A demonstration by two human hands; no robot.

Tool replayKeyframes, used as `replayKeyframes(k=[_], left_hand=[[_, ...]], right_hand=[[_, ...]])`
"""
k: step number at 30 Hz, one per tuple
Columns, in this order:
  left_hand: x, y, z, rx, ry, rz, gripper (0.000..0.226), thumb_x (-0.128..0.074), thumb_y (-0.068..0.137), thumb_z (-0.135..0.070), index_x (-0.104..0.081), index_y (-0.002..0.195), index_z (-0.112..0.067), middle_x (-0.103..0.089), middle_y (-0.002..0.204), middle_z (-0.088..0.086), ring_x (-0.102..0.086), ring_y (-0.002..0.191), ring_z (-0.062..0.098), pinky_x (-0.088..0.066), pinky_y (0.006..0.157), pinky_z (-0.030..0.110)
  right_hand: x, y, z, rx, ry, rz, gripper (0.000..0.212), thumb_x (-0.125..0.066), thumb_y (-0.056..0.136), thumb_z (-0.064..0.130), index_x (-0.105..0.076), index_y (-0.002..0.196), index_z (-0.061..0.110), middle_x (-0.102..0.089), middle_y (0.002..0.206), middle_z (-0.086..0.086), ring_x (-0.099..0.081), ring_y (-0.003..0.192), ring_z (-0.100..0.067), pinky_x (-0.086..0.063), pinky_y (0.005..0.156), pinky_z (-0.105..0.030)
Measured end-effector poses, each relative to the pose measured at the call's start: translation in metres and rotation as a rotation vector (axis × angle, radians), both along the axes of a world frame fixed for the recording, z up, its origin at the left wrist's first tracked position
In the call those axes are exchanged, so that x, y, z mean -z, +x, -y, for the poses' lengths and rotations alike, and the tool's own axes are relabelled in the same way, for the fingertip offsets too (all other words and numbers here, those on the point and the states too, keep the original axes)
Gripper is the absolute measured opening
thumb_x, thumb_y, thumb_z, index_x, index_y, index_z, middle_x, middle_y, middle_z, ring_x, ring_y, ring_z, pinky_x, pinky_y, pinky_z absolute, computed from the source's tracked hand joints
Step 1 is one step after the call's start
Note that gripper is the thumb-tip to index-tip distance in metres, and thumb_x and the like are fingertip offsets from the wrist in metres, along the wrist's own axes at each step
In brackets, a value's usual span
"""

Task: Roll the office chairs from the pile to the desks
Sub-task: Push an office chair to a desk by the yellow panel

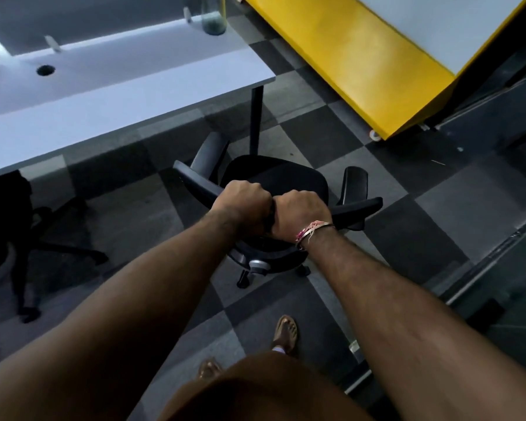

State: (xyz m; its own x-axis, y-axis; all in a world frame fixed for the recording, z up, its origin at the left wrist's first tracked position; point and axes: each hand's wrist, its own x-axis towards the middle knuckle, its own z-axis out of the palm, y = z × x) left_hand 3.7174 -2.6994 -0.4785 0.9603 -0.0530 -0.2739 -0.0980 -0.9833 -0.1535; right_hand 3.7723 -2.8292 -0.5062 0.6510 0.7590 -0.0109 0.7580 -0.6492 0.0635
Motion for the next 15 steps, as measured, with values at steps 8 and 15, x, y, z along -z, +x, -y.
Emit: replayKeyframes(k=[8,15], left_hand=[[0.0,-0.08,-0.052,-0.117,-0.004,0.014,0.019,-0.059,0.095,-0.041,-0.068,0.092,-0.025,-0.052,0.077,-0.005,-0.05,0.068,0.017,-0.04,0.061,0.033],[0.003,-0.113,-0.074,-0.181,0.009,0.023,0.018,-0.059,0.092,-0.044,-0.065,0.085,-0.027,-0.046,0.067,-0.008,-0.051,0.064,0.017,-0.043,0.061,0.032]], right_hand=[[0.0,-0.068,-0.057,-0.122,-0.004,0.017,0.03,-0.057,0.078,0.054,-0.06,0.072,0.025,-0.064,0.068,0.003,-0.063,0.063,-0.025,-0.036,0.056,-0.029],[-0.001,-0.086,-0.086,-0.24,-0.008,0.031,0.032,-0.057,0.077,0.053,-0.048,0.064,0.026,-0.062,0.064,0.004,-0.063,0.06,-0.024,-0.037,0.055,-0.029]])
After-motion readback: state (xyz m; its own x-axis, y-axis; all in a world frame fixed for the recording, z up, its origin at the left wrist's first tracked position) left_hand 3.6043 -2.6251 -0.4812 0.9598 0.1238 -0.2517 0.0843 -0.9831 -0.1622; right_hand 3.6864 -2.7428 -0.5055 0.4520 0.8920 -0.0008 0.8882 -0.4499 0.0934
